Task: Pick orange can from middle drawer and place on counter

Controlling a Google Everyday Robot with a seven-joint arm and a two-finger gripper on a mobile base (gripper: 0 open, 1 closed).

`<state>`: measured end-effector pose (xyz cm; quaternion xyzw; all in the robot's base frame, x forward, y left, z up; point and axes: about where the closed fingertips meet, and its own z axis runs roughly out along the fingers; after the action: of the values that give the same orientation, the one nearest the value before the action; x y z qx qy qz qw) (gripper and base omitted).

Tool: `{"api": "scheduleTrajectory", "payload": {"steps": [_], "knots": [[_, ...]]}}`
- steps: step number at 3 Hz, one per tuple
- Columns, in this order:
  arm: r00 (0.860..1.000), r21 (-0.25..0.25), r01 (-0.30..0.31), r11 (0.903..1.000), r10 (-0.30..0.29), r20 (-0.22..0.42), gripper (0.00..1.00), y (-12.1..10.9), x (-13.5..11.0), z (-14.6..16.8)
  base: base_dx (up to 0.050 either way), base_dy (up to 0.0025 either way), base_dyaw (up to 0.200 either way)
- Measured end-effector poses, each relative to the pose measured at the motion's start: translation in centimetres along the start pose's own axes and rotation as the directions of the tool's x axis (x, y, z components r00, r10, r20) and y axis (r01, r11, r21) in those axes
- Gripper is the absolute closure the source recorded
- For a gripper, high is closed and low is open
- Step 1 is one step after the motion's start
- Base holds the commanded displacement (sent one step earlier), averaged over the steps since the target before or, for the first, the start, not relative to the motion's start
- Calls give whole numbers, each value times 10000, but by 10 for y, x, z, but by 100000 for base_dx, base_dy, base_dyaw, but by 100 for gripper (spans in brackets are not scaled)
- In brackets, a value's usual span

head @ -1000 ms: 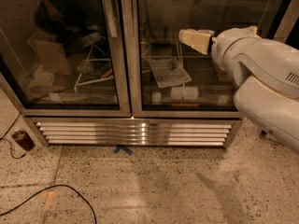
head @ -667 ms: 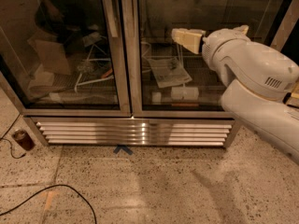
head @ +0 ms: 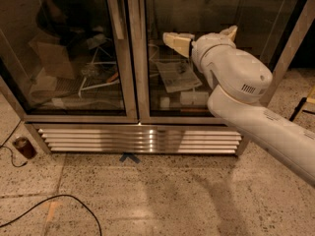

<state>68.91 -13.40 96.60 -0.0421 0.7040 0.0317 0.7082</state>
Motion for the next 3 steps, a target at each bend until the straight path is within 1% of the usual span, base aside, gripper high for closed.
{"api": "scheduleTrajectory", "payload": {"steps": [2, 3], "knots": [[9995, 360, 18, 9993, -30, 328, 0, -7, 10, 51, 0, 0, 0], [9983, 306, -38, 9995, 21, 582, 0, -6, 8, 67, 0, 0, 0]]}}
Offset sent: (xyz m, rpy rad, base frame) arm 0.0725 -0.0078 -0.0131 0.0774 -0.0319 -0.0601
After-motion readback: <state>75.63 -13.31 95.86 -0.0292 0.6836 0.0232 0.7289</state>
